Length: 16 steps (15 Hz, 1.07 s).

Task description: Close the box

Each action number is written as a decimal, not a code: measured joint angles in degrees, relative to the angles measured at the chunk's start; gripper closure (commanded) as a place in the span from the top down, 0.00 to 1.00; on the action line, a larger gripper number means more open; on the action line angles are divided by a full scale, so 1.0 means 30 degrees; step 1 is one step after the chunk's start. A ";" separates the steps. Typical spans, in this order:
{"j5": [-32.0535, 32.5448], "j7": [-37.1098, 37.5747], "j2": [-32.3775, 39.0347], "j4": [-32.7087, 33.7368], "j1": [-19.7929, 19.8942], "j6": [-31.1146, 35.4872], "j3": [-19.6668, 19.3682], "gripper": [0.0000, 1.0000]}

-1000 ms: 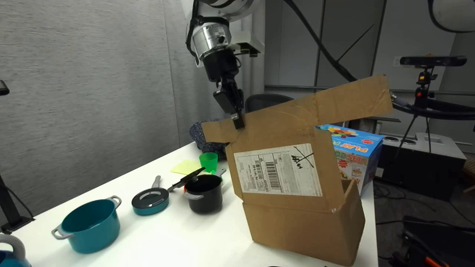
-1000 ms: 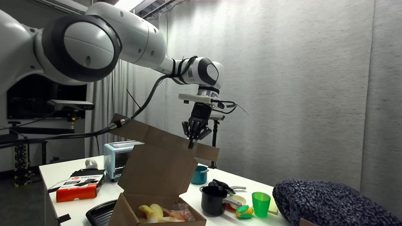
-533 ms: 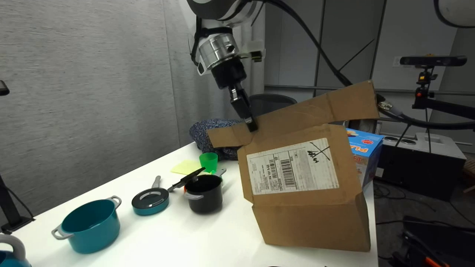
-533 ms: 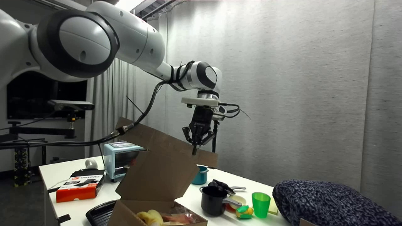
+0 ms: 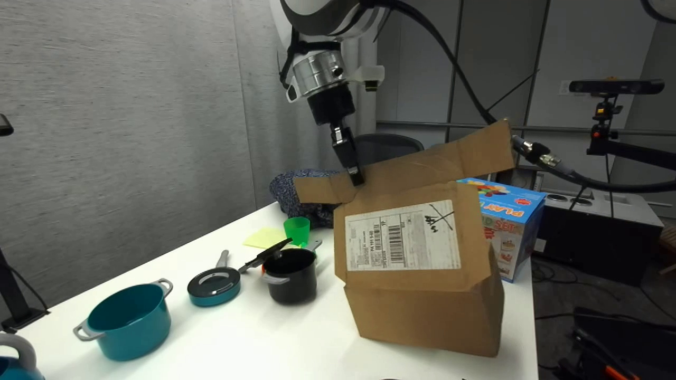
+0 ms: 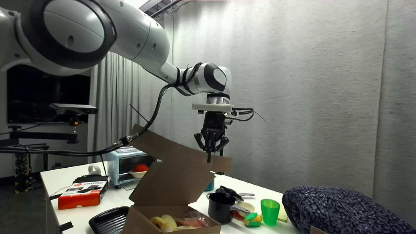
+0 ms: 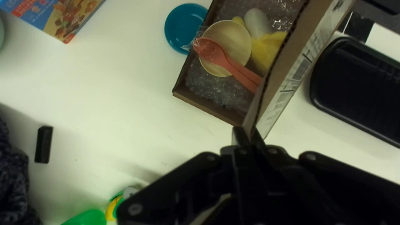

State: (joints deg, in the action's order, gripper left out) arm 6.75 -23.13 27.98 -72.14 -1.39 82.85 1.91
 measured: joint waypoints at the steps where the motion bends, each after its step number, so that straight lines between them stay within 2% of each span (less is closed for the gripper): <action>1: 0.0000 0.0135 -0.0231 -0.0415 0.0090 0.1215 -0.0002 0.01; 5: -0.0015 0.1425 -0.1182 -0.2402 0.0350 0.6453 -0.0015 0.01; 7: -0.0014 0.1978 -0.1673 -0.3461 0.0363 0.8270 -0.0064 0.01; 9: -0.0014 0.2260 -0.2154 -0.4467 0.0364 0.9488 -0.0101 0.01; 12: 0.0019 0.2230 -0.2759 -0.5652 0.0364 1.0050 -0.0113 0.01; 13: 0.0026 0.2222 -0.2916 -0.5921 0.0364 1.0078 -0.0114 0.29; 14: 0.0026 0.2206 -0.3055 -0.6156 0.0364 1.0083 -0.0114 0.30; 16: 0.0026 0.2077 -0.3260 -0.6495 0.0364 1.0030 -0.0112 0.44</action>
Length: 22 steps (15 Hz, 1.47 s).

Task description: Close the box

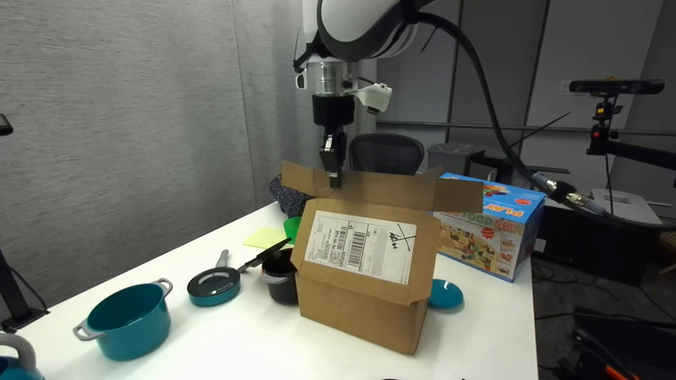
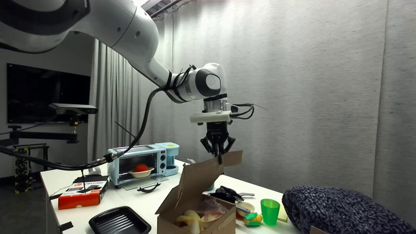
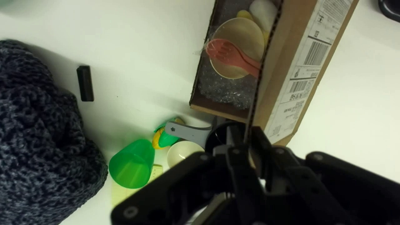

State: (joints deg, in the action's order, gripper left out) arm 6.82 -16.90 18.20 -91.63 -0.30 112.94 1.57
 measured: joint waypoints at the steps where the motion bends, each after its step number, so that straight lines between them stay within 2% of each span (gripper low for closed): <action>1: 0.0000 -0.0167 -0.0081 -0.0113 -0.0001 -0.0075 0.0004 0.51; 6: 0.0001 -0.1483 -0.0547 -0.0010 -0.0001 -0.1161 0.0008 0.90; 8: -0.0017 -0.2216 -0.0869 0.0139 0.0049 -0.1876 0.0009 1.00; 13: -0.0784 -0.3648 -0.1448 0.1048 0.0269 -0.3111 0.0010 1.00; 16: -0.1393 -0.3679 -0.1412 0.1515 0.0273 -0.3208 0.0015 1.00; 22: -0.4116 -0.3761 -0.1191 0.2314 0.0265 -0.3273 0.0547 1.00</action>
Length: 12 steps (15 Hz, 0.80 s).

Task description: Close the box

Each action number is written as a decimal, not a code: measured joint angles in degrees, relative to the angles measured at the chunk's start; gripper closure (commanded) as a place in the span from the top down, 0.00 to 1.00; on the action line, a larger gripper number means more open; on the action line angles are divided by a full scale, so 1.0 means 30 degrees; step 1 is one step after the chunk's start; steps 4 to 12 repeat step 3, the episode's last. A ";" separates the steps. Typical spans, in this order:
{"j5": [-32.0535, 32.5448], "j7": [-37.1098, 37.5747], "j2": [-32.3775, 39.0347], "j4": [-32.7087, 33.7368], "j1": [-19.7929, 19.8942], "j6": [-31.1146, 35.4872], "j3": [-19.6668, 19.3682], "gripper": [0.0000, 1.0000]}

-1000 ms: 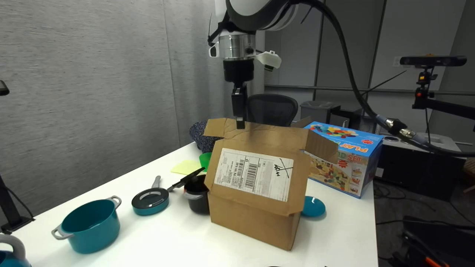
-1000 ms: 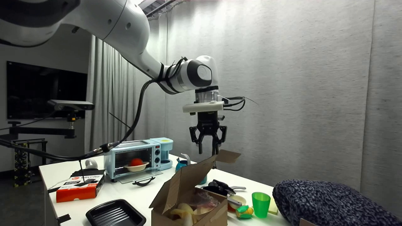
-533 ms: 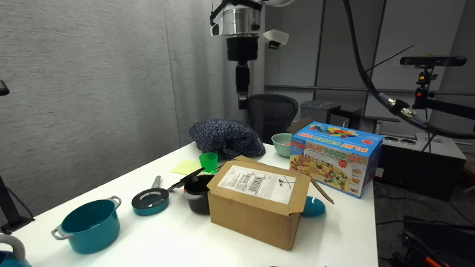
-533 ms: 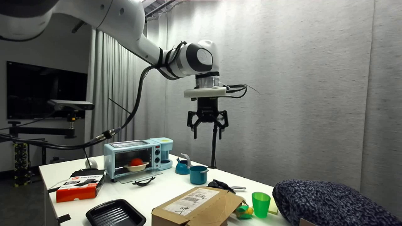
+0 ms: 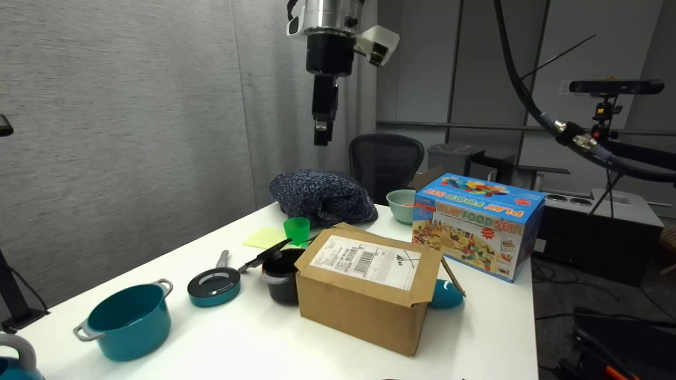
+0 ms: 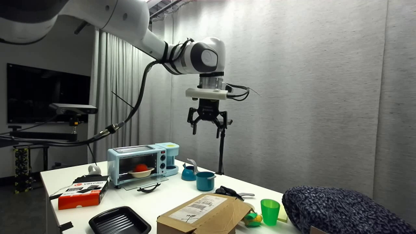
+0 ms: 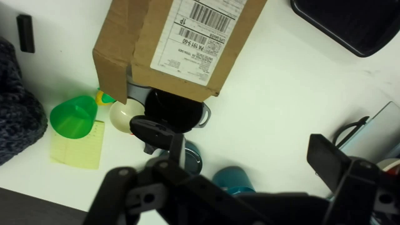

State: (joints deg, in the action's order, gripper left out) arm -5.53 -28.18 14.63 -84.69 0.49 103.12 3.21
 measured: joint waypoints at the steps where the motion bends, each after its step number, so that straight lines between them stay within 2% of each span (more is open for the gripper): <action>1: -0.0233 -0.0071 -0.0002 0.0189 -0.0006 -0.0207 0.0152 1.00; 12: -0.0454 -0.0076 -0.0007 0.0493 -0.0028 -0.0465 0.0363 1.00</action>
